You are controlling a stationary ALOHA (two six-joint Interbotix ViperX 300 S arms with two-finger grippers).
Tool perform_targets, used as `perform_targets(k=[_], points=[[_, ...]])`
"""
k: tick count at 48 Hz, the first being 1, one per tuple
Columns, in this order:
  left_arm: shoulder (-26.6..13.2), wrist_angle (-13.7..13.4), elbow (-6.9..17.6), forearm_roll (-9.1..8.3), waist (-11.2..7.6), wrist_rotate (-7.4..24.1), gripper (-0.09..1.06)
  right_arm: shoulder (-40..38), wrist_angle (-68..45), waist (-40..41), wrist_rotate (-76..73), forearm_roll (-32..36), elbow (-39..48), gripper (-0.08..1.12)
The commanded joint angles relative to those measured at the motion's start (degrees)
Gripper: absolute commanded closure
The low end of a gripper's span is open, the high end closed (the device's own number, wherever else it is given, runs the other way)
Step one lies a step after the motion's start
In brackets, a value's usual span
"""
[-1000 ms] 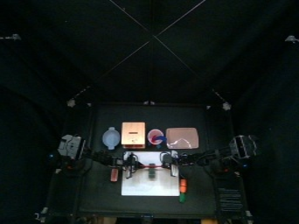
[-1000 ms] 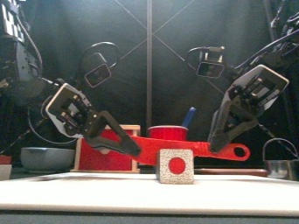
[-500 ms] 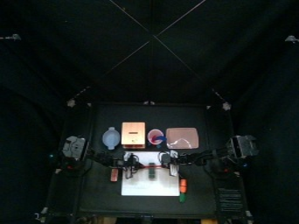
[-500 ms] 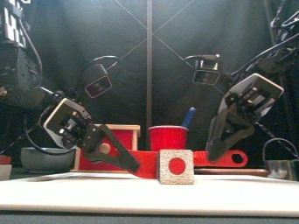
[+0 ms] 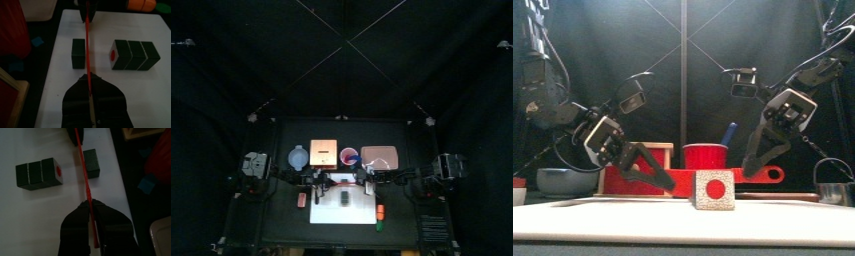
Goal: Cut the sushi into 4 pieces with the knife
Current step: Cut the sushi into 4 pieces
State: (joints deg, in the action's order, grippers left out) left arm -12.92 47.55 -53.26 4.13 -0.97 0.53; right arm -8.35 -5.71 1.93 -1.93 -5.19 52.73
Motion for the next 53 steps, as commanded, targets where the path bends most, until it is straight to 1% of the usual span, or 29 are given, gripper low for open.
perform_targets(k=[1,4,8,11,16,21,25,30,38,53], points=[[4.9,0.6,1.1,-1.14,-1.23,-0.1,0.76,-3.6,-1.0,-1.7,-0.3,-0.7,-1.7,0.91],[6.3,0.6,0.7,-1.05,-2.55,-0.2,0.76,-3.8,-1.1,-3.0,-0.3,-1.1,-1.5,0.91],[6.9,0.5,0.5,-1.05,-4.13,-0.2,0.76,-3.8,-1.1,-4.6,-0.3,-1.8,-1.4,0.91],[6.7,0.6,0.5,-0.97,-5.19,-0.2,0.76,-3.7,-1.1,-5.4,-0.3,-2.3,-1.4,0.91],[5.7,0.6,0.6,-0.88,-6.15,-0.5,0.76,-3.6,-1.1,-5.8,-0.3,-2.8,-1.4,0.91],[4.9,0.6,0.7,-0.88,-6.68,-0.6,0.76,-3.5,-1.2,-6.0,-0.3,-3.2,-1.4,0.91],[4.1,0.6,0.7,-0.53,-6.68,-0.6,0.76,-3.3,-1.2,-6.0,-0.3,-3.2,-1.4,0.91],[3.2,0.6,1.1,0.35,-6.77,-0.6,0.76,-2.6,-1.2,-6.0,-0.3,-3.2,-1.4,0.91],[1.9,0.6,1.6,0.35,-7.29,-0.6,0.76,-2.3,-1.2,-6.6,-0.3,-3.6,-1.4,0.91],[1.4,0.6,1.8,0.7,-7.82,-0.7,0.76,-1.4,-1.2,-6.9,-0.3,-4.7,-0.9,0.91]])
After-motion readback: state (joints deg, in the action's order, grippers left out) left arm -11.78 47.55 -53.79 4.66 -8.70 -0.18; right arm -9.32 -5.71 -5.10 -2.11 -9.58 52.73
